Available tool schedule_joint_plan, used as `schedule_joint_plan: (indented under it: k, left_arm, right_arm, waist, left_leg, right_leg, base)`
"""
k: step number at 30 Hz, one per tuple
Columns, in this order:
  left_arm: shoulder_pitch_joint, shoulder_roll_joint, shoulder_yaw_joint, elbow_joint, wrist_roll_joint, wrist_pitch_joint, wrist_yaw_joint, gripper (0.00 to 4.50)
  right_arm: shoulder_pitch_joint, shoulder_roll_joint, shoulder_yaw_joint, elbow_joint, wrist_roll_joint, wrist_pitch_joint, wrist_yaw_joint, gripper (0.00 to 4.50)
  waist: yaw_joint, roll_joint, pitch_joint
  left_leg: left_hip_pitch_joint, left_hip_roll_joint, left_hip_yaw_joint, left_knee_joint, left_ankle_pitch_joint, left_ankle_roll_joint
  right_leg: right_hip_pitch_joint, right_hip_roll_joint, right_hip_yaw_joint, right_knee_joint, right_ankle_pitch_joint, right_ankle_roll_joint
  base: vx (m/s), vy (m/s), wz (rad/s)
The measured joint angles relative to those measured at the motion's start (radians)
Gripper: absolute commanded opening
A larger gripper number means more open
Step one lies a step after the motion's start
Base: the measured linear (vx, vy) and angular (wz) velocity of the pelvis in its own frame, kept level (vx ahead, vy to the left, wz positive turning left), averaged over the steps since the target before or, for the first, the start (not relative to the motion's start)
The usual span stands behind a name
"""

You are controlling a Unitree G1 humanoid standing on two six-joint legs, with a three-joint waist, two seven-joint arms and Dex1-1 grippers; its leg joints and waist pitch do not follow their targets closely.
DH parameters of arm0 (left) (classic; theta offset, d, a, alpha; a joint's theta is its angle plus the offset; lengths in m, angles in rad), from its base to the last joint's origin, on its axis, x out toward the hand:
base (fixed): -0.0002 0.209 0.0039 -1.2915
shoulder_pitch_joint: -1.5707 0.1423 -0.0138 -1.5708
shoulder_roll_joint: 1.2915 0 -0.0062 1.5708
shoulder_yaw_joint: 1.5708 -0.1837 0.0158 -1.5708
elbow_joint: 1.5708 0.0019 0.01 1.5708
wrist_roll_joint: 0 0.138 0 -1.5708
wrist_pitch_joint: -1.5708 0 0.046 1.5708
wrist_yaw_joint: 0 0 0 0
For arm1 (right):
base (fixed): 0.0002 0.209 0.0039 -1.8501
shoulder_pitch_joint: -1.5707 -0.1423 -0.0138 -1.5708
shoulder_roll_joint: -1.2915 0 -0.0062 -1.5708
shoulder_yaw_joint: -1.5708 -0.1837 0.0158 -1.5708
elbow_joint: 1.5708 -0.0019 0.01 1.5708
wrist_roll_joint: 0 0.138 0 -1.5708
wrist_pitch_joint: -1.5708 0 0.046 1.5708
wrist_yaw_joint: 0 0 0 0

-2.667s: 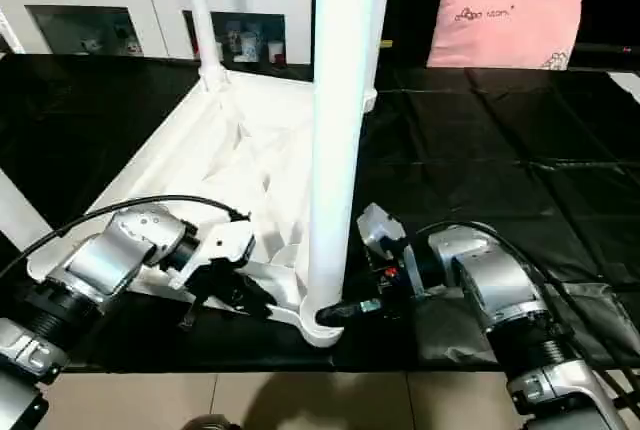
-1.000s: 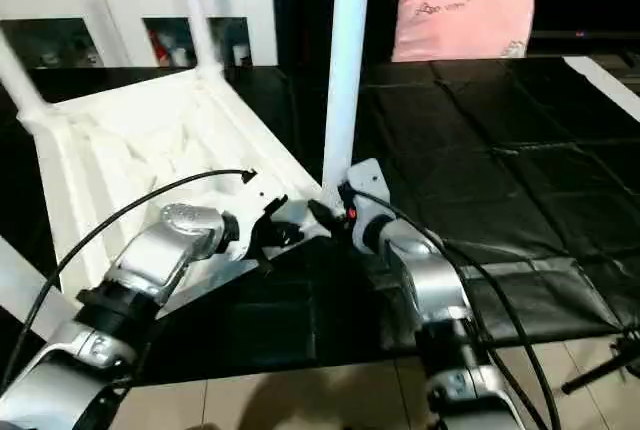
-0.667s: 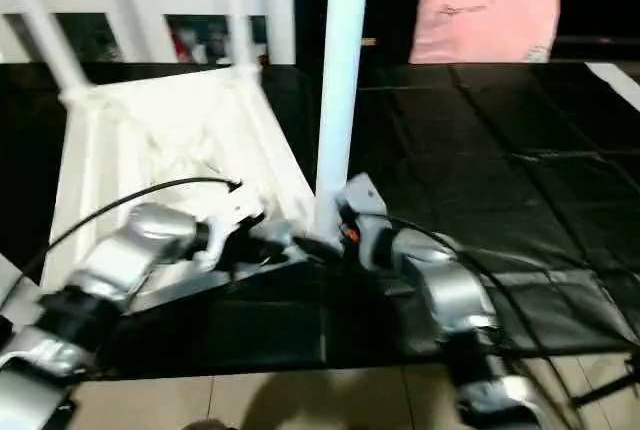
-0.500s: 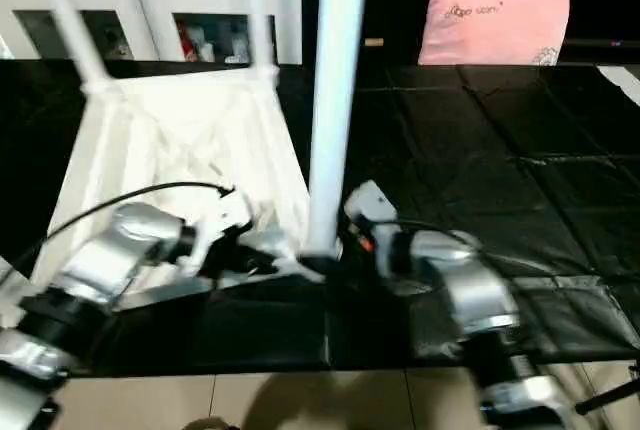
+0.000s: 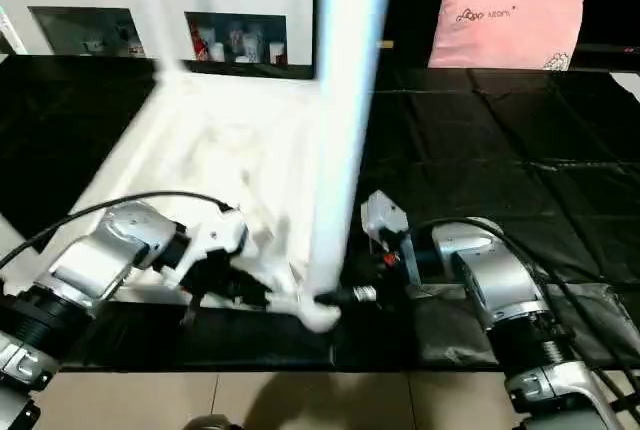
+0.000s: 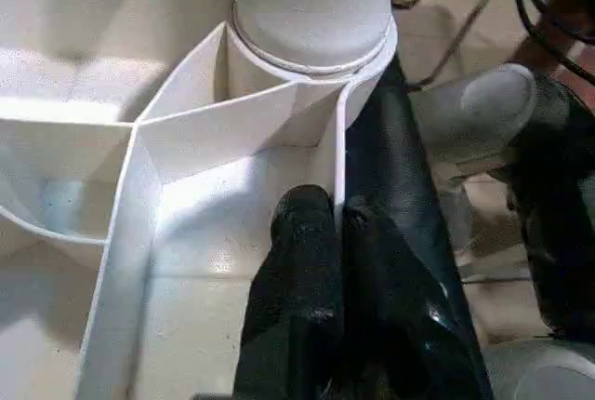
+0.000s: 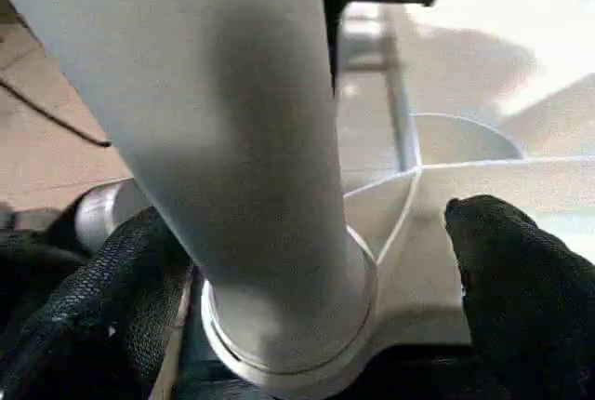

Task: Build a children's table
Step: Rotate leg to tighten

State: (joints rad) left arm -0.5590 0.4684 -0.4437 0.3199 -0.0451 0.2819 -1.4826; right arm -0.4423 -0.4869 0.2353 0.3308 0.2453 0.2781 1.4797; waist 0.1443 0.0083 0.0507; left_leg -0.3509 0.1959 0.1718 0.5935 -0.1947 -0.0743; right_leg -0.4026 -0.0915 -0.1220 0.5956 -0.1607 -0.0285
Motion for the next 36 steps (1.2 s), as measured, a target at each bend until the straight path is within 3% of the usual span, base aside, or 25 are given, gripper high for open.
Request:
schedule_joint_plan:
  k: [1,3,23,28,33,36]
  left_arm:
    - [0.000,0.000,-0.003,0.000,0.000,-0.004,-0.002,0.00]
    - [0.000,0.000,-0.008,0.000,0.000,-0.008,-0.009,0.00]
    - [-0.008,0.003,-0.013,0.010,0.000,-0.027,-0.015,0.00]
    - [-0.009,0.000,-0.011,0.011,0.000,-0.026,-0.015,0.00]
    - [-0.009,-0.004,0.023,0.012,0.005,0.017,0.053,0.00]
    - [-0.007,-0.047,0.056,0.026,0.030,0.085,0.174,0.00]
  right_arm:
    - [0.000,0.000,0.003,0.001,0.000,0.000,0.007,4.19]
    - [-0.001,0.000,0.011,0.007,0.004,0.002,0.027,4.19]
    - [-0.002,0.000,0.029,0.008,0.024,0.008,0.088,2.46]
    - [-0.003,0.001,0.028,0.003,0.026,0.009,0.079,2.22]
    - [0.000,0.031,-0.011,-0.001,0.022,0.026,-0.025,2.11]
    - [0.015,0.081,-0.059,0.014,-0.005,0.026,-0.175,2.07]
  waist:
    - [0.000,0.000,0.000]
    - [-0.001,0.000,0.000]
    - [-0.001,0.000,0.000]
    - [-0.002,-0.001,0.000]
    - [-0.008,-0.001,0.000]
    - [-0.029,-0.002,0.000]
  left_leg:
    - [0.000,0.000,0.000,0.000,0.000,0.000]
    - [0.000,0.000,0.000,0.000,0.000,0.000]
    - [0.000,0.000,0.000,0.002,0.000,0.000]
    - [0.001,0.000,0.000,0.002,0.000,0.000]
    - [0.001,0.001,0.000,0.004,0.000,0.000]
    - [0.001,0.001,0.000,0.005,0.000,0.000]
  right_leg:
    - [0.000,0.000,0.000,0.000,0.000,0.000]
    - [0.000,0.000,0.000,0.000,0.000,0.000]
    - [0.000,0.000,0.000,0.001,0.000,0.000]
    - [0.001,0.000,0.000,0.001,0.000,0.000]
    - [0.001,0.000,0.000,0.003,0.000,0.000]
    - [0.001,0.000,0.001,0.004,0.000,0.000]
  base:
    - [0.000,0.000,0.00]
    - [0.000,0.000,0.00]
    - [0.000,0.000,0.00]
    - [0.000,0.000,0.00]
    - [0.000,0.000,0.00]
    - [0.000,0.000,0.00]
